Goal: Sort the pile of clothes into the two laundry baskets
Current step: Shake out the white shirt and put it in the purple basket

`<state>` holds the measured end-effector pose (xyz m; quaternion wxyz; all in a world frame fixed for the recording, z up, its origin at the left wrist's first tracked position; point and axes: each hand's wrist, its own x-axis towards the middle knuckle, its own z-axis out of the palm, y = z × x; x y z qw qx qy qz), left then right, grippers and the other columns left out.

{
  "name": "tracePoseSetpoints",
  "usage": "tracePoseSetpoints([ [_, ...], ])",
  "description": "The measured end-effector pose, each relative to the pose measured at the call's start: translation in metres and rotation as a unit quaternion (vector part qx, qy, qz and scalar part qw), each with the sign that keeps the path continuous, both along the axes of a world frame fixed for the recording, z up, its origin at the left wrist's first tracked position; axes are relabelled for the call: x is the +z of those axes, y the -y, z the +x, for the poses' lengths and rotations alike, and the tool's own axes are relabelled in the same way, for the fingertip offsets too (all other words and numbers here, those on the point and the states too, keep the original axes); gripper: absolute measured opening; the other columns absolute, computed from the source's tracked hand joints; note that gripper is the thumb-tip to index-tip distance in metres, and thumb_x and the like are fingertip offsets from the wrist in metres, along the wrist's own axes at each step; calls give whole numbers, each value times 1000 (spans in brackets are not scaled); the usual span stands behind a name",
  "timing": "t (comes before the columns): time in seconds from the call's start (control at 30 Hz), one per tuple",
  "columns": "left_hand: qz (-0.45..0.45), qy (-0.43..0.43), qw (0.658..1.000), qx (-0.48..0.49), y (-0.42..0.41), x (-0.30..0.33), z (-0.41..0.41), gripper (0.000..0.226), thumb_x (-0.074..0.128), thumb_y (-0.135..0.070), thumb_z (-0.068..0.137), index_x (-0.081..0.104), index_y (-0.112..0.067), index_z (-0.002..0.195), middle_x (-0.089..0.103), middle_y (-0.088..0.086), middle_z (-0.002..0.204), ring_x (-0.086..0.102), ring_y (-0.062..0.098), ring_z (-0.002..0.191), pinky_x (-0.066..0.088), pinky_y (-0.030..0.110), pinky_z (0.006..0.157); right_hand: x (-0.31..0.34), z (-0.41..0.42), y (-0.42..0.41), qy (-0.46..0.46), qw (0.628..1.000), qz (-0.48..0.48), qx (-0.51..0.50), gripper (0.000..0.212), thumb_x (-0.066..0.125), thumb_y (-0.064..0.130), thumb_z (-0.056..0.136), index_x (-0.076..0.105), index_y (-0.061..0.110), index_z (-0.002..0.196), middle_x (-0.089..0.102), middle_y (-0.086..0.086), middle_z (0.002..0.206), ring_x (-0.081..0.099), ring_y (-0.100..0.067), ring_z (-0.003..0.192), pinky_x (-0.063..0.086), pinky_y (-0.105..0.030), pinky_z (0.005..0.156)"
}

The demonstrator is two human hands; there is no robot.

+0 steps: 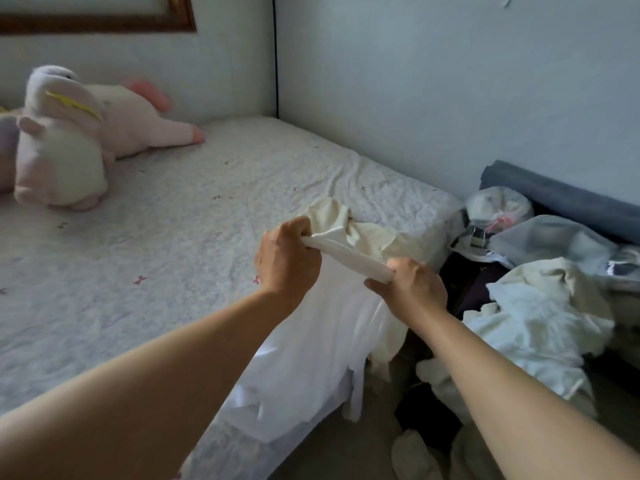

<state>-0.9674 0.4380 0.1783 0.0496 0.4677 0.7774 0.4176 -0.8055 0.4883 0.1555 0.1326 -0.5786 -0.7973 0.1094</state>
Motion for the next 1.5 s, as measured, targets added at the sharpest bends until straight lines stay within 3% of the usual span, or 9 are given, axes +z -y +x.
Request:
tracePoseSetpoints([
  [0.13, 49, 9, 998, -25, 6, 49, 27, 22, 48, 2, 73, 46, -16, 62, 64, 11, 72, 56, 32, 74, 36, 33, 58, 58, 38, 14, 9, 999, -28, 14, 29, 68, 36, 80, 46, 19, 72, 53, -1, 79, 58, -26, 87, 36, -28, 65],
  [0.3, 60, 14, 996, -59, 11, 107, 63, 30, 44, 6, 73, 35, -20, 60, 54, 8, 70, 50, 29, 72, 29, 29, 58, 120, 85, 32, 22, 999, 22, -28, 26, 69, 26, 79, 44, 20, 76, 56, -3, 86, 60, -28, 90, 36, -28, 64],
  [0.5, 24, 35, 993, -114, 10, 151, 94, 37, 42, 2, 71, 68, -20, 84, 69, 10, 88, 63, 31, 87, 54, 38, 72, 180, 132, 46, 41, 995, 29, -87, 42, 76, 38, 74, 41, 17, 62, 62, -9, 101, 59, -28, 91, 36, -27, 66],
  [0.73, -42, 41, 976, -209, 14, 180, 144, 21, 52, -3, 73, 46, -19, 60, 58, 6, 77, 60, 31, 85, 40, 27, 63, 228, 171, 68, -31, 984, -17, -177, 14, 68, 21, 82, 56, 14, 84, 62, -7, 99, 60, -26, 96, 39, -26, 67],
  [0.87, -69, 27, 955, -287, 20, 194, 173, 17, 67, -21, 78, 51, -18, 71, 55, 3, 79, 56, 27, 83, 36, 26, 63, 238, 184, 86, -39, 972, -23, -229, 31, 67, 34, 84, 65, 7, 98, 67, -15, 109, 63, -31, 102, 43, -29, 70],
  [1.03, -89, 17, 930, -355, 29, 208, 205, 16, 67, -28, 82, 59, -14, 79, 54, 1, 71, 61, 28, 90, 36, 26, 62, 262, 211, 121, -107, 940, -27, -324, 36, 78, 37, 70, 53, 13, 73, 54, 0, 67, 52, -16, 61, 36, -26, 49],
  [1.17, -100, 34, 903, -416, 42, 224, 237, 16, 61, -25, 87, 64, -12, 78, 59, 11, 77, 61, 31, 85, 44, 32, 67, 279, 235, 149, -208, 905, 1, -370, 26, 73, 18, 77, 61, 0, 92, 62, -13, 86, 58, -25, 80, 40, -28, 63],
  [1.4, -117, 138, 827, -532, 96, 251, 327, 7, 55, -9, 84, 61, -11, 88, 58, 5, 69, 56, 20, 53, 46, 22, 39, 304, 282, 216, -354, 845, 14, -401, 26, 58, 0, 86, 45, 12, 67, 47, -6, 74, 53, -20, 74, 55, -37, 70],
  [1.5, -126, 146, 799, -570, 124, 256, 362, 12, 57, -8, 83, 62, -11, 92, 61, 9, 79, 59, 25, 63, 53, 30, 53, 311, 303, 246, -356, 845, 10, -399, 19, 55, 0, 90, 50, 9, 74, 54, -10, 82, 58, -26, 86, 56, -39, 74],
])
